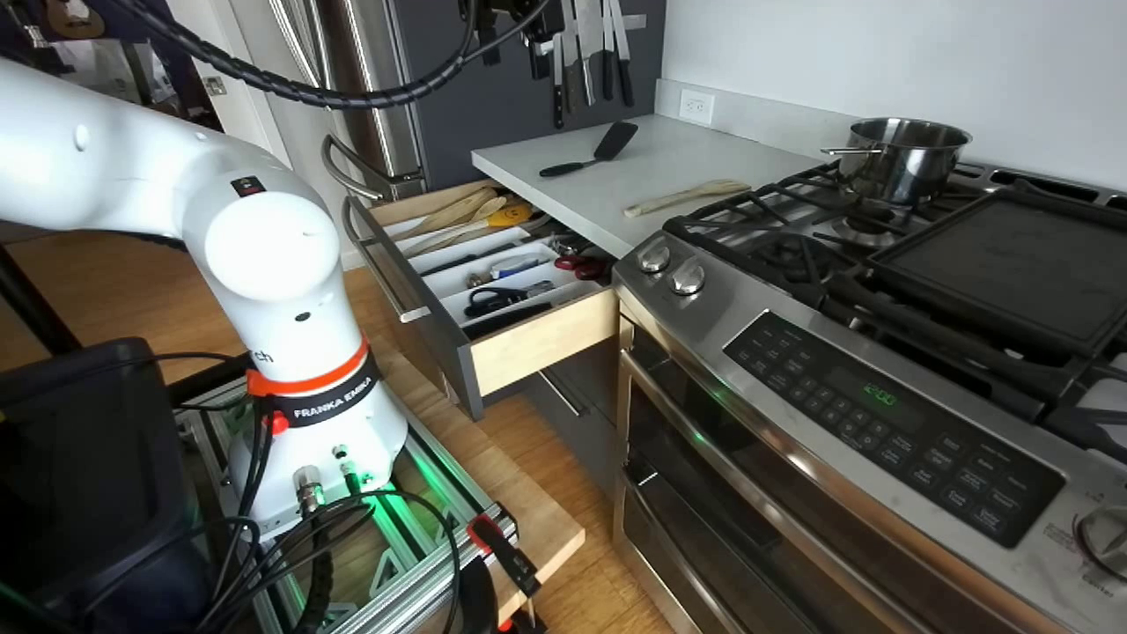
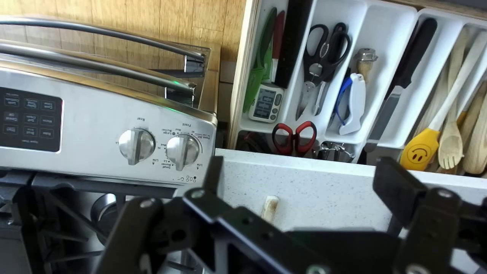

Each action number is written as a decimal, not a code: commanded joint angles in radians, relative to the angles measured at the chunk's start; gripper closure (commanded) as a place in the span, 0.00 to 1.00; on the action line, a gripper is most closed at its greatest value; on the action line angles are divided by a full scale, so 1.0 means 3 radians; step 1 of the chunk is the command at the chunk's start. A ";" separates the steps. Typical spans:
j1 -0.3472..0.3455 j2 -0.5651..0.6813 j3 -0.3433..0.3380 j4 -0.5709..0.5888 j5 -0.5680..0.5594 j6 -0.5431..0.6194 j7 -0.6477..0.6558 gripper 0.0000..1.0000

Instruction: Move the pot to the plate in front

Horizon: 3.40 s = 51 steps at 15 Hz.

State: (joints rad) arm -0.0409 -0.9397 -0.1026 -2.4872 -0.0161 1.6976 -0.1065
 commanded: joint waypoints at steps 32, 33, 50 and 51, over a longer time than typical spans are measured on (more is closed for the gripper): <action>-0.0365 0.2901 0.0599 0.1565 -0.3340 0.0675 0.3371 0.00; -0.0342 0.2986 0.0591 0.1636 -0.3380 0.0621 0.3389 0.00; 0.0025 0.4117 0.0381 0.2675 -0.3860 0.0018 0.2697 0.00; 0.0024 0.4218 0.0359 0.2744 -0.3860 0.0069 0.2684 0.00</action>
State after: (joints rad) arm -0.0544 0.2218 0.0366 -1.7528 -1.1597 1.7257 0.7194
